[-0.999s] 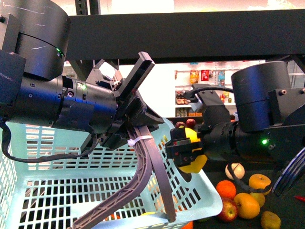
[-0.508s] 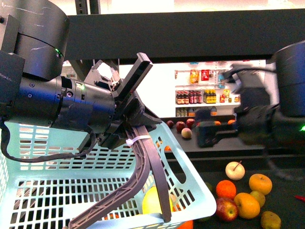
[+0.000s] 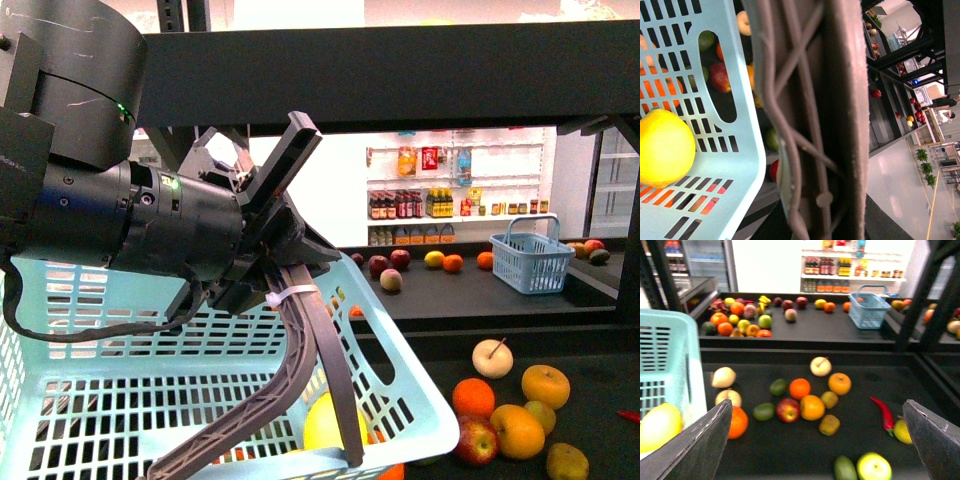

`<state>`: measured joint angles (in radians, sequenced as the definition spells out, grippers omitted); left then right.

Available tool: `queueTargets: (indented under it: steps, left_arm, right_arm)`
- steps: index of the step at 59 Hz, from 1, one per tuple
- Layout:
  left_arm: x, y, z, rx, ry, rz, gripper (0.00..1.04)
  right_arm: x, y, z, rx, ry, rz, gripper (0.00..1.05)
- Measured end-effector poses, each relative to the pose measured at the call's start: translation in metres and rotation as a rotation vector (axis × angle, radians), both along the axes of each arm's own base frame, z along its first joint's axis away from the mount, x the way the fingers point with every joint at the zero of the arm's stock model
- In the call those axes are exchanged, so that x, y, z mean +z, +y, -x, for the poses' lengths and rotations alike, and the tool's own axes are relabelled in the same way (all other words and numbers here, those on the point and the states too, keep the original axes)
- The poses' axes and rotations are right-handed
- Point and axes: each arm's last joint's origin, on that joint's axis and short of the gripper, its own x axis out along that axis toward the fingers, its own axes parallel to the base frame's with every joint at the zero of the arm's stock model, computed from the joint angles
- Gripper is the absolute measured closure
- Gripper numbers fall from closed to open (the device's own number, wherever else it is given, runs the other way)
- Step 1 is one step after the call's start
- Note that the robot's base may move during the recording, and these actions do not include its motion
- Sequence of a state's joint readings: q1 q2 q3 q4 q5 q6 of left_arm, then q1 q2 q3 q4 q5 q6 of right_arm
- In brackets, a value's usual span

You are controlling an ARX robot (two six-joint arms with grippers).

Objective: Pick lemon from shelf

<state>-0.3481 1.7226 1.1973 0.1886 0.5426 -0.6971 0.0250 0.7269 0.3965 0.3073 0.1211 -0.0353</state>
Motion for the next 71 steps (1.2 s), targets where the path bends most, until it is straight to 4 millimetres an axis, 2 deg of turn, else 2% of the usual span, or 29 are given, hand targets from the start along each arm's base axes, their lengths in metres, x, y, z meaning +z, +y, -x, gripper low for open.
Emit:
queueTargets:
  steps: [4, 10, 20, 23, 28, 49, 71]
  left_arm:
    - [0.000, 0.000, 0.000, 0.001, 0.001, 0.000, 0.93]
    - [0.000, 0.000, 0.000, 0.001, 0.001, 0.000, 0.93]
    - [0.000, 0.000, 0.000, -0.002, 0.003, 0.003, 0.93]
    - [0.000, 0.000, 0.000, -0.002, 0.004, 0.004, 0.93]
    - [0.000, 0.000, 0.000, 0.003, 0.001, 0.000, 0.93]
    - [0.000, 0.000, 0.000, 0.001, 0.002, 0.002, 0.93]
    - [0.000, 0.000, 0.000, 0.001, 0.002, 0.002, 0.93]
  right_arm:
    - [-0.018, 0.000, 0.034, 0.089, 0.028, -0.020, 0.21]
    - [-0.049, -0.001, 0.067, 0.097, 0.009, -0.024, 0.45]
    - [-0.076, -0.001, 0.073, 0.098, -0.020, -0.023, 0.73]
    - [-0.087, -0.001, 0.073, 0.099, -0.012, -0.024, 0.85]
    - [-0.086, -0.001, 0.073, 0.098, -0.030, -0.024, 1.00]
    - [-0.086, -0.001, 0.073, 0.098, -0.032, -0.025, 0.96]
    - [-0.086, -0.001, 0.073, 0.098, -0.032, -0.025, 0.35]
